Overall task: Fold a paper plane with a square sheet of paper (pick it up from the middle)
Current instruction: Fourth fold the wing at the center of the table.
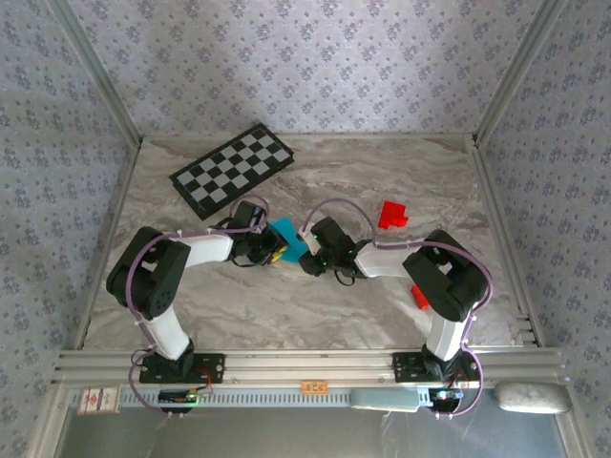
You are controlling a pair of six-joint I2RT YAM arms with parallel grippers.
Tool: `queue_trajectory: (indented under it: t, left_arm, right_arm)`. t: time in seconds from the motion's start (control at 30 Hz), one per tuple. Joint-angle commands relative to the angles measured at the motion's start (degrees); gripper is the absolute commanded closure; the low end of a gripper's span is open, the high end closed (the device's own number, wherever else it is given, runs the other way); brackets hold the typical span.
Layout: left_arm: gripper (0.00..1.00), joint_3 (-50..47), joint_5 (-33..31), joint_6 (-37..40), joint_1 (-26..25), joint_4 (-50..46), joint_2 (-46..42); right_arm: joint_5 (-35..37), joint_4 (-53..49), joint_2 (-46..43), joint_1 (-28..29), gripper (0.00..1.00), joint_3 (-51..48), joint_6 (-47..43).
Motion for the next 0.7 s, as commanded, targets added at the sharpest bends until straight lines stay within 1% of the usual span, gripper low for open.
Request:
queue_trajectory:
  t: [0.0, 0.07, 0.23, 0.43, 0.67]
  left_arm:
    - [0.74, 0.40, 0.17, 1.08, -0.55, -4.38, 1.61]
    - [0.74, 0.52, 0.08, 1.26, -0.49, -4.61, 1.52]
    - [0.75, 0.89, -0.48, 2.14, -0.49, -5.55, 1.02]
    - [0.75, 2.28, -1.96, 4.91, -0.35, -7.76, -1.18]
    - [0.76, 1.96, -3.64, 7.31, -0.34, -8.75, -4.25]
  right_arm:
    - [0.66, -0.88, -0.98, -0.02, 0.79, 0.71, -0.16]
    - [-0.38, -0.93, -1.15, -0.22, 0.83, 0.71, 0.02]
    - [-6.03, -1.41, -1.49, -1.53, 0.90, 0.98, 1.63]
    - [-12.25, -3.29, -0.51, -3.04, 0.92, 2.00, 4.51]
    - [-14.38, -8.88, 1.19, -3.24, 0.94, 5.55, 6.86]
